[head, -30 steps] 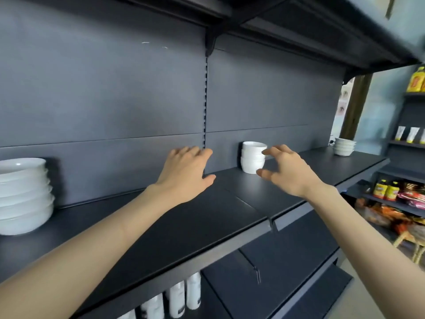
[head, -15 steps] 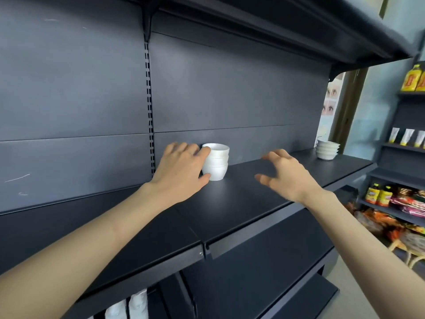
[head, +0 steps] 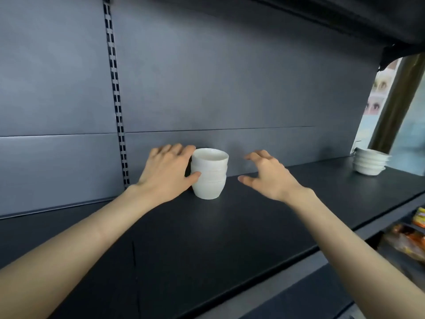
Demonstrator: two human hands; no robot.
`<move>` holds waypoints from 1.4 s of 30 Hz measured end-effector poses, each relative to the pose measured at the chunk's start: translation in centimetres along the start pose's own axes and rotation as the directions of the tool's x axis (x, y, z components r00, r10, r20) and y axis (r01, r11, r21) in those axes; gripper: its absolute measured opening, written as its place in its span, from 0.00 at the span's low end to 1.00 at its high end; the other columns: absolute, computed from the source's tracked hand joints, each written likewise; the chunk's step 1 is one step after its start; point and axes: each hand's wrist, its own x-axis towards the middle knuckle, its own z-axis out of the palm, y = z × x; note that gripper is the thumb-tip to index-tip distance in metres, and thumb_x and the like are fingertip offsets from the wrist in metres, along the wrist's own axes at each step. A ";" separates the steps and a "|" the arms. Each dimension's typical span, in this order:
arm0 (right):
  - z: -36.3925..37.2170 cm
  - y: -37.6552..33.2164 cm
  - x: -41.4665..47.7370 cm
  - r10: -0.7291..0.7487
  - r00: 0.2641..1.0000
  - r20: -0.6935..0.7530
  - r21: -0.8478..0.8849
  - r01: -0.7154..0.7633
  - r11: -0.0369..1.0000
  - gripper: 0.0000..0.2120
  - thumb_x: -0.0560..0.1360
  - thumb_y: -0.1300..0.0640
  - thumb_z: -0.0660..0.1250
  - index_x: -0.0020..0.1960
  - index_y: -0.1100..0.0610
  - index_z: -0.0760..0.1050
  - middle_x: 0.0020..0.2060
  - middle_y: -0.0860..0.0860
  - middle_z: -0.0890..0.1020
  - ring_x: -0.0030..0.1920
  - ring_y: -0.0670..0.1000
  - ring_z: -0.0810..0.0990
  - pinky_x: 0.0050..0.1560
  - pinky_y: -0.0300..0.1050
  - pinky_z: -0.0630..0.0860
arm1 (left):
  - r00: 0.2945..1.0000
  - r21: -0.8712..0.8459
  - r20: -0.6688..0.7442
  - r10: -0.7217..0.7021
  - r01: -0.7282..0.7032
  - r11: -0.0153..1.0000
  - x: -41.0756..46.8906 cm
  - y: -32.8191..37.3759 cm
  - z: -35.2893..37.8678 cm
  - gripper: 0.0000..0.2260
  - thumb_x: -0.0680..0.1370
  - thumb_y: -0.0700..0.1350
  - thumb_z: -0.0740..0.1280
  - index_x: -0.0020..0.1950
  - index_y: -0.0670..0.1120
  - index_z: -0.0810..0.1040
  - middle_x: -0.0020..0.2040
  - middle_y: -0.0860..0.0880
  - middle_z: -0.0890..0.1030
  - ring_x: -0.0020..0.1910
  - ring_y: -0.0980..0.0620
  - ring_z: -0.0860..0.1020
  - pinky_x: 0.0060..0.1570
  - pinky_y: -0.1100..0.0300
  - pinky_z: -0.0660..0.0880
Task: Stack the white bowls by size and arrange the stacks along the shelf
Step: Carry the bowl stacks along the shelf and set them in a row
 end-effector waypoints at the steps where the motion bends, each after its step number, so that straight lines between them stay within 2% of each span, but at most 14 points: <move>1: 0.6 0.5 1.0 -0.020 1.000 0.016 0.021 0.020 1.000 0.29 0.76 0.46 0.65 0.73 0.52 0.62 0.71 0.49 0.64 0.69 0.55 0.67 0.64 0.51 0.68 | 1.000 0.001 0.008 -0.021 0.021 1.000 0.6 0.0 0.5 0.27 0.78 0.60 0.60 0.73 0.49 0.63 0.67 0.47 0.73 0.66 0.45 0.70 0.64 0.53 0.63; 5: 3.7 2.4 4.8 -0.084 0.994 0.075 0.151 0.072 0.986 0.33 0.75 0.45 0.68 0.74 0.54 0.60 0.71 0.51 0.65 0.70 0.56 0.67 0.66 0.56 0.68 | 0.987 -0.093 0.028 -0.157 0.159 0.983 2.3 0.2 2.9 0.31 0.76 0.62 0.62 0.73 0.47 0.64 0.67 0.46 0.73 0.65 0.44 0.71 0.62 0.51 0.66; 9: 7.0 4.9 7.3 -0.145 0.976 0.161 0.305 0.090 0.948 0.42 0.71 0.43 0.71 0.76 0.54 0.54 0.73 0.52 0.64 0.72 0.55 0.65 0.68 0.56 0.67 | 0.941 -0.278 0.098 -0.323 0.337 0.899 3.3 1.1 5.8 0.35 0.72 0.65 0.66 0.73 0.48 0.63 0.69 0.47 0.72 0.67 0.46 0.71 0.62 0.52 0.69; 11: 8.0 6.1 8.5 -0.185 0.959 0.216 0.375 0.093 0.922 0.46 0.69 0.43 0.73 0.77 0.54 0.51 0.74 0.52 0.62 0.72 0.54 0.64 0.69 0.54 0.66 | 0.907 -0.422 0.142 -0.396 0.417 0.805 4.1 1.4 7.1 0.37 0.71 0.63 0.69 0.74 0.48 0.61 0.71 0.48 0.70 0.68 0.49 0.70 0.63 0.55 0.68; 14: 9.1 7.1 10.2 -0.251 0.923 0.293 0.523 0.066 0.850 0.48 0.67 0.46 0.76 0.77 0.53 0.50 0.72 0.51 0.65 0.70 0.52 0.67 0.68 0.50 0.68 | 0.848 -0.636 0.227 -0.479 0.501 0.587 5.0 2.1 8.2 0.39 0.70 0.58 0.72 0.75 0.47 0.60 0.70 0.51 0.69 0.67 0.54 0.70 0.60 0.62 0.67; 16: 9.8 7.6 11.0 -0.294 0.897 0.329 0.612 0.035 0.790 0.48 0.66 0.48 0.78 0.76 0.52 0.52 0.67 0.48 0.70 0.66 0.50 0.72 0.65 0.49 0.71 | 0.823 -0.712 0.266 -0.502 0.518 0.474 5.3 2.6 8.8 0.39 0.70 0.56 0.74 0.74 0.47 0.60 0.66 0.54 0.71 0.65 0.55 0.71 0.62 0.60 0.70; 18: 10.5 7.8 11.7 -0.334 0.873 0.356 0.685 -0.001 0.728 0.48 0.64 0.50 0.79 0.75 0.51 0.53 0.62 0.45 0.73 0.61 0.49 0.75 0.64 0.49 0.73 | 0.807 -0.739 0.290 -0.515 0.531 0.415 5.5 3.0 9.3 0.38 0.68 0.56 0.75 0.73 0.48 0.61 0.63 0.56 0.72 0.63 0.56 0.72 0.64 0.56 0.72; 20: 11.2 7.9 12.3 -0.369 0.852 0.372 0.739 -0.030 0.673 0.49 0.63 0.52 0.80 0.74 0.50 0.54 0.61 0.45 0.73 0.61 0.49 0.76 0.63 0.50 0.74 | 0.794 -0.743 0.313 -0.521 0.547 0.387 5.6 3.0 9.8 0.39 0.64 0.61 0.77 0.69 0.52 0.64 0.61 0.59 0.74 0.62 0.58 0.73 0.63 0.54 0.73; 23: 11.6 7.7 13.1 -0.413 0.831 0.372 0.790 -0.049 0.612 0.47 0.64 0.56 0.80 0.74 0.52 0.55 0.62 0.45 0.73 0.61 0.48 0.76 0.56 0.42 0.75 | 0.790 -0.750 0.338 -0.512 0.555 0.361 5.9 3.1 10.0 0.39 0.59 0.63 0.76 0.66 0.54 0.67 0.60 0.58 0.77 0.61 0.59 0.75 0.62 0.52 0.75; 26: 11.7 7.5 13.8 -0.446 0.812 0.376 0.811 -0.056 0.582 0.44 0.64 0.58 0.80 0.72 0.53 0.57 0.61 0.44 0.73 0.59 0.44 0.75 0.49 0.35 0.74 | 0.791 -0.764 0.341 -0.508 0.548 0.341 6.2 3.1 10.1 0.41 0.59 0.61 0.77 0.68 0.53 0.67 0.60 0.56 0.78 0.60 0.58 0.76 0.60 0.54 0.76; 32: 12.1 7.2 14.2 -0.488 0.802 0.345 0.845 -0.038 0.534 0.42 0.64 0.62 0.79 0.69 0.52 0.59 0.56 0.40 0.75 0.55 0.39 0.75 0.45 0.32 0.76 | 0.802 -0.788 0.352 -0.482 0.532 0.310 6.4 2.7 10.7 0.42 0.59 0.58 0.78 0.69 0.51 0.68 0.61 0.55 0.79 0.61 0.57 0.77 0.59 0.55 0.76; 36: 12.4 6.9 14.4 -0.569 0.775 0.276 0.881 0.033 0.473 0.37 0.63 0.67 0.79 0.64 0.46 0.66 0.56 0.42 0.79 0.57 0.42 0.78 0.50 0.35 0.78 | 0.808 -0.805 0.346 -0.477 0.517 0.291 6.4 2.4 11.0 0.40 0.59 0.56 0.78 0.68 0.51 0.69 0.61 0.55 0.79 0.61 0.57 0.77 0.60 0.54 0.76; 38: 12.4 6.8 14.5 -0.584 0.769 0.260 0.885 0.052 0.463 0.35 0.64 0.68 0.78 0.60 0.42 0.69 0.55 0.42 0.80 0.55 0.39 0.79 0.50 0.36 0.78 | 0.811 -0.814 0.336 -0.479 0.506 0.286 6.4 2.4 11.1 0.38 0.59 0.56 0.78 0.67 0.51 0.70 0.60 0.55 0.80 0.61 0.57 0.77 0.60 0.55 0.76; 42: 12.6 7.0 14.6 -0.561 0.785 0.263 0.885 0.035 0.464 0.32 0.64 0.69 0.77 0.54 0.41 0.70 0.51 0.39 0.80 0.47 0.32 0.79 0.42 0.30 0.76 | 0.811 -0.823 0.319 -0.490 0.494 0.282 6.5 2.6 11.0 0.34 0.62 0.53 0.79 0.65 0.52 0.73 0.58 0.56 0.81 0.59 0.58 0.78 0.57 0.57 0.76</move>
